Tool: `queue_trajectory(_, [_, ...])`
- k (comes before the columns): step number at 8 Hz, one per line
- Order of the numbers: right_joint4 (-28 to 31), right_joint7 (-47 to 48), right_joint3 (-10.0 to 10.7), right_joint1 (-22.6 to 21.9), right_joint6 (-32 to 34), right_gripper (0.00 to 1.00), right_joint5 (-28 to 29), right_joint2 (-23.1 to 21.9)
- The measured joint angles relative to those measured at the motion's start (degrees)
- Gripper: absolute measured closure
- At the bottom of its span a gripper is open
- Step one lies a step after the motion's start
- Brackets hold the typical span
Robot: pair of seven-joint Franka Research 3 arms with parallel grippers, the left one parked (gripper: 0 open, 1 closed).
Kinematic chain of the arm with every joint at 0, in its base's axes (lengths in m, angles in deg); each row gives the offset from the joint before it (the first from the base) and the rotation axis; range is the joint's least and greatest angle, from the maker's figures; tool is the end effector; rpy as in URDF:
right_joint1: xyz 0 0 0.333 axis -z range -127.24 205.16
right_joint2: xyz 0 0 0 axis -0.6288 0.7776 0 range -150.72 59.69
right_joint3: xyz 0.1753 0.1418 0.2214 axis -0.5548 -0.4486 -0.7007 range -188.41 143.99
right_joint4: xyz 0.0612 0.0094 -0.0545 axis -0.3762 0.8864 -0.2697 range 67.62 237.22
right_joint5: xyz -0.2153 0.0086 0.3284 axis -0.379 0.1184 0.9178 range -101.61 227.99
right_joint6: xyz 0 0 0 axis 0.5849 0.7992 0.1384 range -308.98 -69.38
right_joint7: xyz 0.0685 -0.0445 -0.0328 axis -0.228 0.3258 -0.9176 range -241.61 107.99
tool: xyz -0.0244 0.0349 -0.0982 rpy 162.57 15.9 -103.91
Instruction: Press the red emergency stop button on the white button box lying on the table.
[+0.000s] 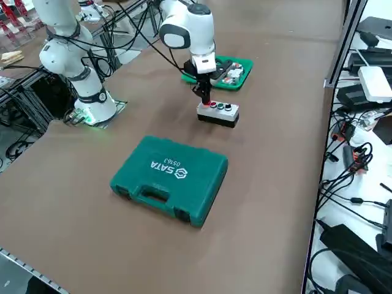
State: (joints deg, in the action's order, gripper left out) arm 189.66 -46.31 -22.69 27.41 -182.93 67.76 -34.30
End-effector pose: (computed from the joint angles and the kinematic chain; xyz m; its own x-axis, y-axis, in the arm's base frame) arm 0.5265 0.1126 0.2772 0.9777 -0.2061 -0.0397 -0.2077 -0.9773 -0.0417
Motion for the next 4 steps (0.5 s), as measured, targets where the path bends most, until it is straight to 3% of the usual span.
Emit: queue_trajectory(4, [1.3, 0.6, 0.1, 0.0, -2.6, 0.99, 0.0, -0.4])
